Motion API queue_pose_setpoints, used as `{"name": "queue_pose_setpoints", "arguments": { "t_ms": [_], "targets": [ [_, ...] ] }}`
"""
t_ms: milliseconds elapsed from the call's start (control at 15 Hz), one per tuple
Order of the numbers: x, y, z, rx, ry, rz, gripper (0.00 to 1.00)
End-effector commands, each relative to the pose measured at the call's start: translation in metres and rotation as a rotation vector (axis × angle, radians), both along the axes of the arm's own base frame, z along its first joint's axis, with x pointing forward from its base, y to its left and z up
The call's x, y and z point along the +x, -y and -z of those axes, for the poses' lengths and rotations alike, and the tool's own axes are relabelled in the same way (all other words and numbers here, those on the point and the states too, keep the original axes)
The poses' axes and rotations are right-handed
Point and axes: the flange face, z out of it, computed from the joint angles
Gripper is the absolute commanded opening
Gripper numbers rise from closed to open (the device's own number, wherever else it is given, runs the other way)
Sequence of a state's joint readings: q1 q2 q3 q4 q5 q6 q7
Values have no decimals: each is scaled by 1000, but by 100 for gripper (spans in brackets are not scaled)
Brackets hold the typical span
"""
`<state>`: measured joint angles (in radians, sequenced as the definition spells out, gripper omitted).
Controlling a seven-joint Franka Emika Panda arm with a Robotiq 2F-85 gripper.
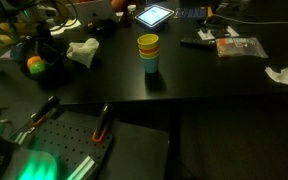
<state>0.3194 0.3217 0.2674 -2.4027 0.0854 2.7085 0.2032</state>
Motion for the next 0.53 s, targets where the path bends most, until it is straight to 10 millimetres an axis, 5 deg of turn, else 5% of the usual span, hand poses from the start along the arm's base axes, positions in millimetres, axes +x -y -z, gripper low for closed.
{"name": "queue_pose_setpoints", "arguments": {
  "t_ms": [0, 467],
  "targets": [
    [13, 1, 7, 10, 24, -11, 75],
    [21, 1, 4, 1, 33, 5, 27]
  ]
}}
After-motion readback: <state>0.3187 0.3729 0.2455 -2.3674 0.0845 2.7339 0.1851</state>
